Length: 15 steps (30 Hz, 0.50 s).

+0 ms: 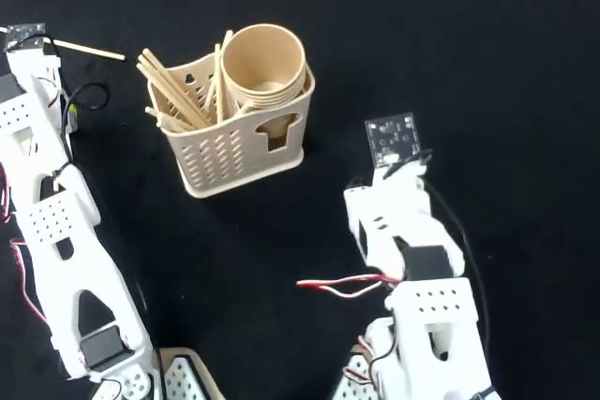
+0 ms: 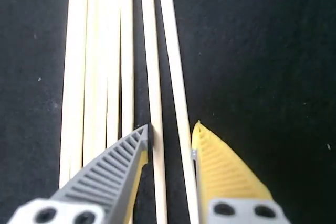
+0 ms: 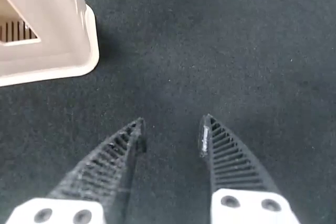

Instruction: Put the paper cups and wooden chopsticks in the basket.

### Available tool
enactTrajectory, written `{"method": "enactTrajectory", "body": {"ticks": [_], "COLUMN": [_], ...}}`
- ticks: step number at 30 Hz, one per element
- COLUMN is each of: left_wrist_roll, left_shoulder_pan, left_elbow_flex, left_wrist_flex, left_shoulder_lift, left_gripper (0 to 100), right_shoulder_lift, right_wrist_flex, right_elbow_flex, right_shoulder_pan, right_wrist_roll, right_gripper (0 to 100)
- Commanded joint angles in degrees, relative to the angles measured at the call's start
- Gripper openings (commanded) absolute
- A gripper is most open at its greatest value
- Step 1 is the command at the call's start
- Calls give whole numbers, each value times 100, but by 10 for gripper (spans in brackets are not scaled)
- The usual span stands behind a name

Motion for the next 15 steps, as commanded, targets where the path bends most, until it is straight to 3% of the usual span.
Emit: {"method": "enactTrajectory", "body": {"ticks": [1, 5, 15], "left_wrist_roll": [79, 79, 79], "left_shoulder_pan": [-22, -22, 13], "left_elbow_flex": [154, 92, -171], "left_wrist_flex": [141, 308, 853], "left_shoulder_lift": [202, 299, 211], "left_gripper": [135, 25, 30], "right_shoulder_lift": [-92, -92, -92], "right_wrist_flex": [-105, -105, -105], "right_elbow_flex": [-31, -31, -31], "right_shoulder_pan": [-53, -53, -53], "right_wrist_roll": [-18, -18, -18], "right_gripper": [173, 173, 173]}}
